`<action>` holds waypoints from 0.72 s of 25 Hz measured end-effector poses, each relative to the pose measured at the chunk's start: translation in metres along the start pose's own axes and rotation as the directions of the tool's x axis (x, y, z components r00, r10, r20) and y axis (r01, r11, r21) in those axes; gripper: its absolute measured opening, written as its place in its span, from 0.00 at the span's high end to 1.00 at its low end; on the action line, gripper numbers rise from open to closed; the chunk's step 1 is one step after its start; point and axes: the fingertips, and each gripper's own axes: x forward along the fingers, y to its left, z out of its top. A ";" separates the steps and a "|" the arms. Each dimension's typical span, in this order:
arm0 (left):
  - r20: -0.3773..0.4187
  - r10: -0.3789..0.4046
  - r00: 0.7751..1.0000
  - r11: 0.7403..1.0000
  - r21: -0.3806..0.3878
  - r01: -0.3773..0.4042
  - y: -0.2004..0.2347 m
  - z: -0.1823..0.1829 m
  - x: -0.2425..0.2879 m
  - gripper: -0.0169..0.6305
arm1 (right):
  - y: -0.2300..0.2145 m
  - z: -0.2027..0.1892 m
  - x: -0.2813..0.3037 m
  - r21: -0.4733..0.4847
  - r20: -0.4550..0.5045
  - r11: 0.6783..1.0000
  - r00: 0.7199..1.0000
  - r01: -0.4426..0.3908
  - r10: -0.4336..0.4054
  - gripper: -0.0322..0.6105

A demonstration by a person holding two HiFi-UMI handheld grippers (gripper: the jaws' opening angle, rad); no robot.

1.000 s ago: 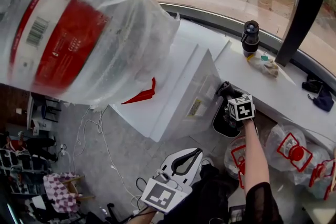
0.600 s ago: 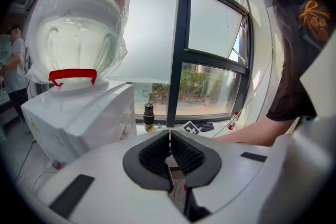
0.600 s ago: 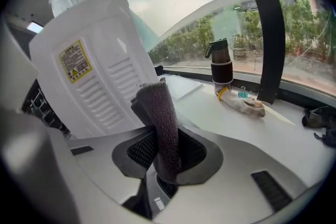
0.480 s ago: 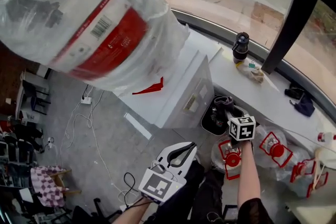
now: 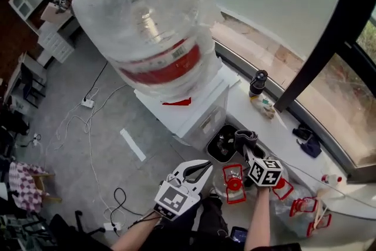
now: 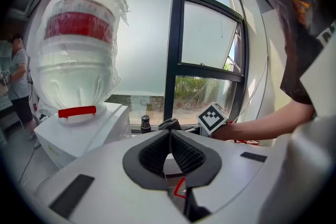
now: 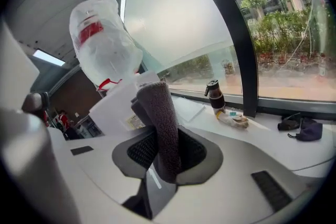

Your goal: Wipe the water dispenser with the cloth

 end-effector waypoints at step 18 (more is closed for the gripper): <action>0.050 0.119 0.992 0.992 -0.058 -0.116 -0.027 0.040 -0.087 0.95 | 0.062 0.051 -0.141 0.011 0.054 1.000 0.998 -0.025 0.024 0.79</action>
